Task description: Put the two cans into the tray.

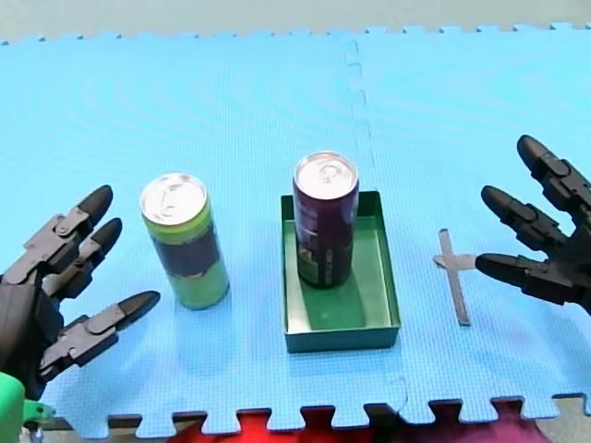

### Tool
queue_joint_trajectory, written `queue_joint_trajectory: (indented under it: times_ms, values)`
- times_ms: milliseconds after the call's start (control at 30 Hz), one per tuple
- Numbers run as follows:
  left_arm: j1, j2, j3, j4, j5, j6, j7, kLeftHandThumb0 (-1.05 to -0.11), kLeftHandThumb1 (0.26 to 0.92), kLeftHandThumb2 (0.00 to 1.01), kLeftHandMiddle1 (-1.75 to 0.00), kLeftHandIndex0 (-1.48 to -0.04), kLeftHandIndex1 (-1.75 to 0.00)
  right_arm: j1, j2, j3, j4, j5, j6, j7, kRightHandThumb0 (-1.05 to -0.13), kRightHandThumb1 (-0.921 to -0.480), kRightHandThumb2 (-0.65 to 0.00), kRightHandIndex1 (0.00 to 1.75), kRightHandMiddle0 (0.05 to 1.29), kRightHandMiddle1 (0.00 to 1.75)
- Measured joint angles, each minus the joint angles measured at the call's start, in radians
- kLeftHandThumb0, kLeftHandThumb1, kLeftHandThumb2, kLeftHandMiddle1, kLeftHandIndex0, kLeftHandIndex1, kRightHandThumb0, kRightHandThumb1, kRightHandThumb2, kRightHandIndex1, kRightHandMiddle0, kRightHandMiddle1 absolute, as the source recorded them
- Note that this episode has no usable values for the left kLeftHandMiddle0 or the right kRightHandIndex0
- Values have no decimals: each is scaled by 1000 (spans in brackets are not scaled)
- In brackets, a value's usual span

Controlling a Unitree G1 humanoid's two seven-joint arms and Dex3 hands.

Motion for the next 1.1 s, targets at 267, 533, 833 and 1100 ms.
queue_joint_trajectory:
  times_ms: [267,533,833,1100]
  values:
    - [4,18,-12,-1,-7,25,-18,-1048,674,5,0,-345,1,-2,0,1,-1,-2,-2,-3,-730,-629,-2,0,160,0]
    - [3,20,-18,0,-6,46,-14,-1048,675,3,0,-308,0,-2,1,1,1,-5,-4,-14,-736,-633,-2,0,159,0]
    - [-16,22,-19,49,4,39,-5,-1048,679,3,0,-287,0,-5,2,1,13,-9,-6,-23,-740,-630,0,2,157,0]
    - [-36,19,-21,77,1,26,-5,-1048,676,1,-3,-287,-1,-8,1,0,26,-9,-14,-16,-740,-629,0,1,156,0]
